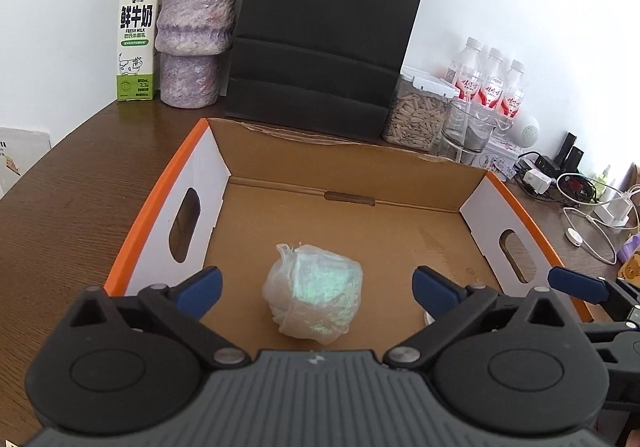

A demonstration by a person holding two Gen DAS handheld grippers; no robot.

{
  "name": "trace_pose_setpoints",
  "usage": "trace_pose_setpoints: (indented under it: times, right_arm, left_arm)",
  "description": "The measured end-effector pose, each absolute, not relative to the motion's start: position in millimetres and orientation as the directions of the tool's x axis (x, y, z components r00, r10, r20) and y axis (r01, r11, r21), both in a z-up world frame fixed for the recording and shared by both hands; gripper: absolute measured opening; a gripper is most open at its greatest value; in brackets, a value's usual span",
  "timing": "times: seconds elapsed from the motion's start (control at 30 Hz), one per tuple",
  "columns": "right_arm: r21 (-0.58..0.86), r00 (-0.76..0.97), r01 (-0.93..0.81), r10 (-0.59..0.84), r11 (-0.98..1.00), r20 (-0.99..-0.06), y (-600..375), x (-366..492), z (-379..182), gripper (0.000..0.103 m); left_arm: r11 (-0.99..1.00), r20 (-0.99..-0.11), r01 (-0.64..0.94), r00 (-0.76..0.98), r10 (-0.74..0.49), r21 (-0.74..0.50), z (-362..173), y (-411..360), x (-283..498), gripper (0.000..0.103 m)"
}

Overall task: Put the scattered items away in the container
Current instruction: 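Withdraw both tools from the box back toward the table items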

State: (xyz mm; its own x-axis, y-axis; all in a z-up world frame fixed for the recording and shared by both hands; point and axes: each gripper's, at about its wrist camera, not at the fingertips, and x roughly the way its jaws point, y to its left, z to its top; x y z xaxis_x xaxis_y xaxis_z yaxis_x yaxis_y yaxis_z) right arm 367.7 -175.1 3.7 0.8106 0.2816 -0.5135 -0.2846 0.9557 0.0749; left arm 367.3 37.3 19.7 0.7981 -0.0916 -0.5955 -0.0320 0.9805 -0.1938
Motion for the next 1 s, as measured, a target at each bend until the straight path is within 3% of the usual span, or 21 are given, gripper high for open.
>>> trace_pose_setpoints:
  times: [0.2, 0.53, 1.0]
  right_arm:
    - [0.066, 0.824, -0.276, 0.271, 0.959, -0.498, -176.7, 360.8, 10.8, 0.103]
    - [0.055, 0.856, -0.288, 0.282, 0.956, -0.434, -183.4, 323.5, 49.4, 0.103]
    - [0.034, 0.87, -0.286, 0.274, 0.958, -0.41, -199.0, 226.5, 68.3, 0.103]
  left_arm:
    - [0.975, -0.583, -0.041, 0.807, -0.098, -0.22, 26.1, 40.7, 363.1, 0.103]
    - [0.98, -0.477, -0.018, 0.875, -0.08, -0.197, 72.3, 35.1, 311.0, 0.103]
    - [0.981, -0.465, -0.087, 0.885, -0.004, -0.173, 89.9, 71.5, 222.0, 0.103]
